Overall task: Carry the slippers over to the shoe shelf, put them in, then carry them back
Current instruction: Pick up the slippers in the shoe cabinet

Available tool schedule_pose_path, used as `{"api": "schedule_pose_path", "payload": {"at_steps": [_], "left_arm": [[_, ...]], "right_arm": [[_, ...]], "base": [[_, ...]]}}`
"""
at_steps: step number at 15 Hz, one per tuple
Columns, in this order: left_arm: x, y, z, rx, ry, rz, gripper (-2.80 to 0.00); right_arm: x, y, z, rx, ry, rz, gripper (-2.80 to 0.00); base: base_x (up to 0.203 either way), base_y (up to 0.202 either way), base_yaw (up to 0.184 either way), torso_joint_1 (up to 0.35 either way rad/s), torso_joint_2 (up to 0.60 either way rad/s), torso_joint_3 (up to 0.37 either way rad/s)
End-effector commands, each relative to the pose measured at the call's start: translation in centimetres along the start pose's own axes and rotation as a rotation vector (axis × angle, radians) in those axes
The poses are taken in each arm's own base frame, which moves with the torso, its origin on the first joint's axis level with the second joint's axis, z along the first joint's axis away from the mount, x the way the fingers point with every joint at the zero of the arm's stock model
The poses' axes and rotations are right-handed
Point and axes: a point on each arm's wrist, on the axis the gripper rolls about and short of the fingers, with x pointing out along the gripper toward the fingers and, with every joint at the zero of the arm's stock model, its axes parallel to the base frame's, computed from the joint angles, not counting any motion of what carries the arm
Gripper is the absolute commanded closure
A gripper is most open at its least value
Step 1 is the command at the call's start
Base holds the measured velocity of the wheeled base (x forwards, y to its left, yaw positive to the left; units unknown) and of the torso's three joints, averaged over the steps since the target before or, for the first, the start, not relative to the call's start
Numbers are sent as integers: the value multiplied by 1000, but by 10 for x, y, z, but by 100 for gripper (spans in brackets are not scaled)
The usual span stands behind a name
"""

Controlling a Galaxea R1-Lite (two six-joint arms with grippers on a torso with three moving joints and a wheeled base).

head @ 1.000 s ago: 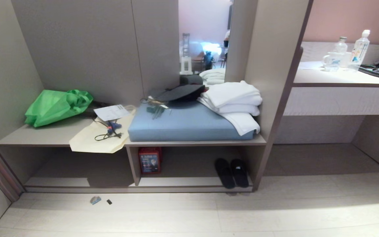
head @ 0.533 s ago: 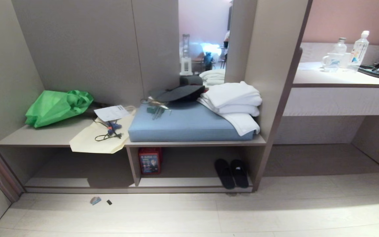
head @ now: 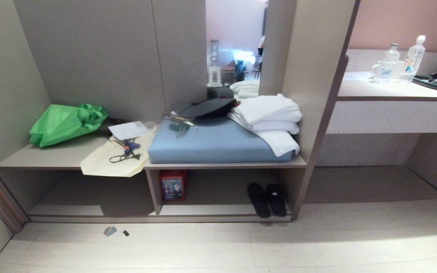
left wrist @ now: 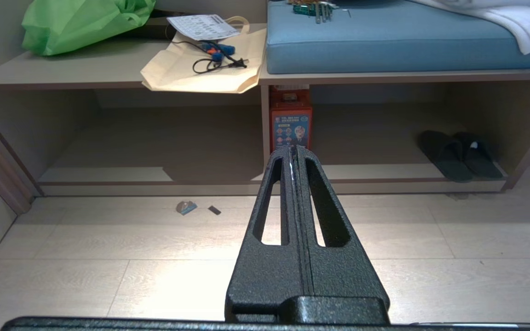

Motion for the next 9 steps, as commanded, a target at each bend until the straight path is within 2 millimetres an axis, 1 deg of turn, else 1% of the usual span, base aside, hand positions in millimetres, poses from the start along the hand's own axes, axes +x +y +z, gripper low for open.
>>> {"api": "schedule_pose_path", "payload": {"at_steps": [1, 9], "left_arm": [[0, 0, 0, 0, -1, 0, 0], [0, 0, 0, -3, 1, 0, 0]], "right_arm": [[0, 0, 0, 0, 2, 1, 0], [0, 0, 0, -4, 2, -1, 0]], "base": [[0, 0, 0, 0, 0, 0], [0, 0, 0, 0, 0, 0]]}}
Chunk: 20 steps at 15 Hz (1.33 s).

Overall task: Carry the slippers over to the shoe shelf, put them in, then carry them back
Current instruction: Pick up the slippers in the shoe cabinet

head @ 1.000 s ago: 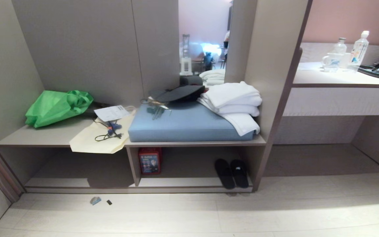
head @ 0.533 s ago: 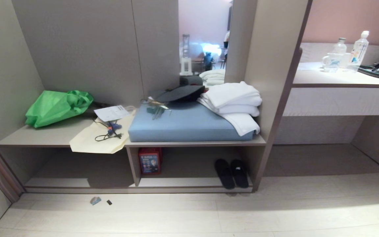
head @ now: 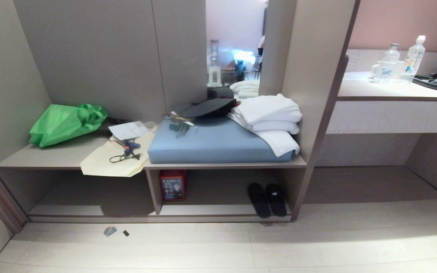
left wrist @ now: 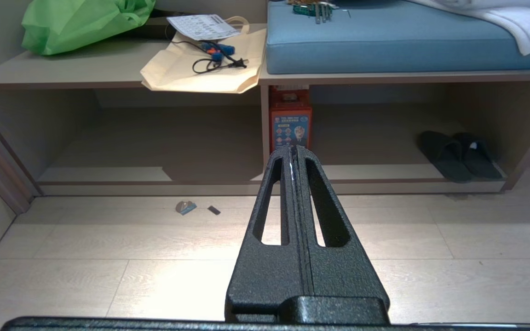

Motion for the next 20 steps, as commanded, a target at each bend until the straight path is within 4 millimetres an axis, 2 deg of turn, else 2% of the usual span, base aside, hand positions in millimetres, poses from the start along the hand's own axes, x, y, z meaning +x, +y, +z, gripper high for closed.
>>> {"api": "schedule_pose_path", "payload": {"at_steps": [1, 14, 20], "left_arm": [[0, 0, 0, -1, 0, 0, 0], [0, 0, 0, -3, -1, 0, 0], [0, 0, 0, -3, 0, 0, 0]], "right_arm": [[0, 0, 0, 0, 2, 1, 0], [0, 0, 0, -2, 2, 0, 0], [0, 0, 0, -2, 2, 0, 0]], "base": [[0, 0, 0, 0, 0, 0], [0, 0, 0, 0, 0, 0], [0, 0, 0, 5, 1, -177]]}}
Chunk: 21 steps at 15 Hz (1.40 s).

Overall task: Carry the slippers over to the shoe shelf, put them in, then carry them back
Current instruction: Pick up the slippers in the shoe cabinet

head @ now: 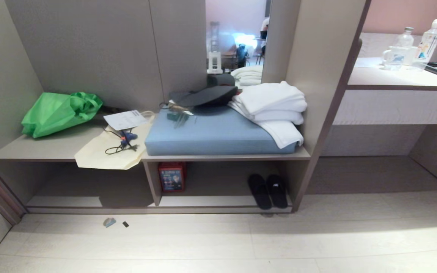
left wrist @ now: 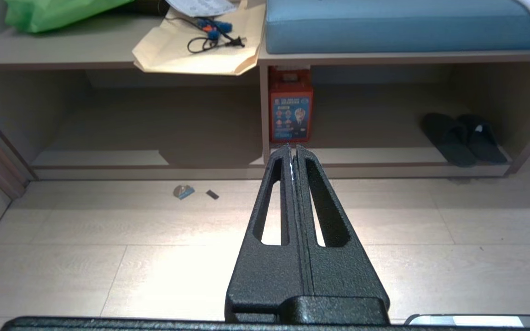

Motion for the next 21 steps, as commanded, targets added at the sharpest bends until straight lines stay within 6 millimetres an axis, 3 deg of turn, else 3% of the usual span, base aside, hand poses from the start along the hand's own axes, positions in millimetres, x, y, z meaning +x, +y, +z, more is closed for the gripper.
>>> {"api": "schedule_pose_path", "payload": {"at_steps": [1, 21], "left_arm": [[0, 0, 0, 0, 1, 0, 0], [0, 0, 0, 0, 1, 0, 0]], "right_arm": [[0, 0, 0, -1, 1, 0, 0], [0, 0, 0, 2, 1, 2, 0]], "base": [[0, 0, 0, 2, 2, -188], [0, 0, 0, 3, 2, -199]]}}
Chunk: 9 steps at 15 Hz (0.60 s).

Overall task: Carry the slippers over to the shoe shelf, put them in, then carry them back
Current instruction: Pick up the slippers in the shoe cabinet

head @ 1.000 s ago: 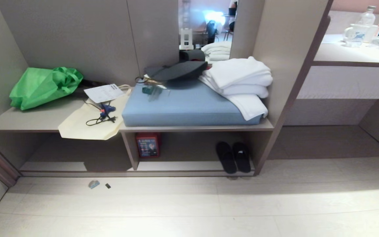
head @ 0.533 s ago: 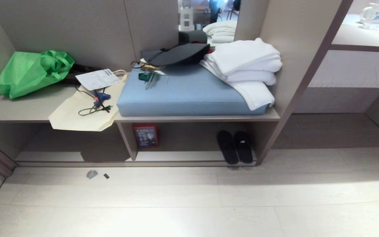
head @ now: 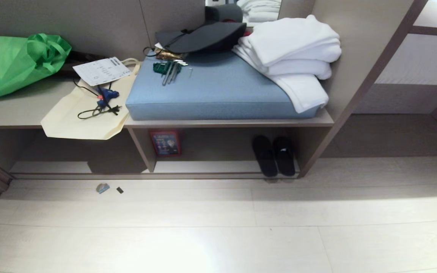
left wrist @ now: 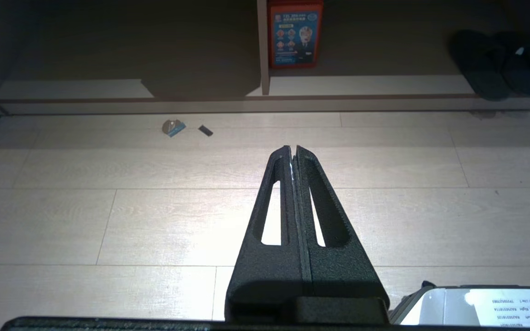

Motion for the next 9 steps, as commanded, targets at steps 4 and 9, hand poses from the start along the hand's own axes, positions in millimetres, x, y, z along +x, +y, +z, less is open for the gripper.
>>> {"api": "schedule_pose_path", "payload": {"at_steps": [4, 9], "left_arm": [[0, 0, 0, 0, 1, -1, 0], [0, 0, 0, -1, 1, 0, 0]], "right_arm": [[0, 0, 0, 0, 1, 1, 0], [0, 0, 0, 0, 1, 0, 0]], "base": [[0, 0, 0, 4, 5, -199], [0, 0, 0, 0, 3, -200]]}}
